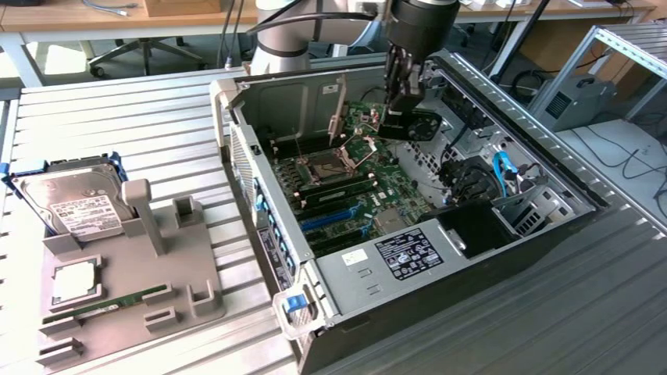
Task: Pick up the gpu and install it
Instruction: 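Insert the gpu into the slot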
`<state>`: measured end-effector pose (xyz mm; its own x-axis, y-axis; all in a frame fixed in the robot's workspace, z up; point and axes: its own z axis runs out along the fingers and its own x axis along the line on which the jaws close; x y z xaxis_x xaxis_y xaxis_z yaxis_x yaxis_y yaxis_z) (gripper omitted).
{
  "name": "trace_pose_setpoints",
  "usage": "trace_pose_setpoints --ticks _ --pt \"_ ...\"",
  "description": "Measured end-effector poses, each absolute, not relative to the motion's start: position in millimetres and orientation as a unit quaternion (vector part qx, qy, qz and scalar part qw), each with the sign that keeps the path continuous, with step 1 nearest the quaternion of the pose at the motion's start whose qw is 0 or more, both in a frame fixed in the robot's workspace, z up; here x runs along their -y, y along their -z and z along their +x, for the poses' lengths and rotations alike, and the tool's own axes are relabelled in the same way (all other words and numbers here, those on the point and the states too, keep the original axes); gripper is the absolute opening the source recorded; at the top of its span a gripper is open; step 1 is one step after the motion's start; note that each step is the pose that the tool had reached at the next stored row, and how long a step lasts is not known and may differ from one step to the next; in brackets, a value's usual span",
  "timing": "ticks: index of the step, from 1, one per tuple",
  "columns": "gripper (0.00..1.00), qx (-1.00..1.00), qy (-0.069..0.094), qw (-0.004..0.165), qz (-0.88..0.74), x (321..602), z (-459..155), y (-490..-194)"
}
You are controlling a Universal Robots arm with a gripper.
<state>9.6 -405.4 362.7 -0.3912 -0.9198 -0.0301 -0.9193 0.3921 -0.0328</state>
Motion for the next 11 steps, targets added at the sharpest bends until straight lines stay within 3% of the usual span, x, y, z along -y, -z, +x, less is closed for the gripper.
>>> trace_pose_setpoints --ticks 11 --pt "0.27 -0.820 0.005 0.022 -0.571 405.4 9.6 -362.7"
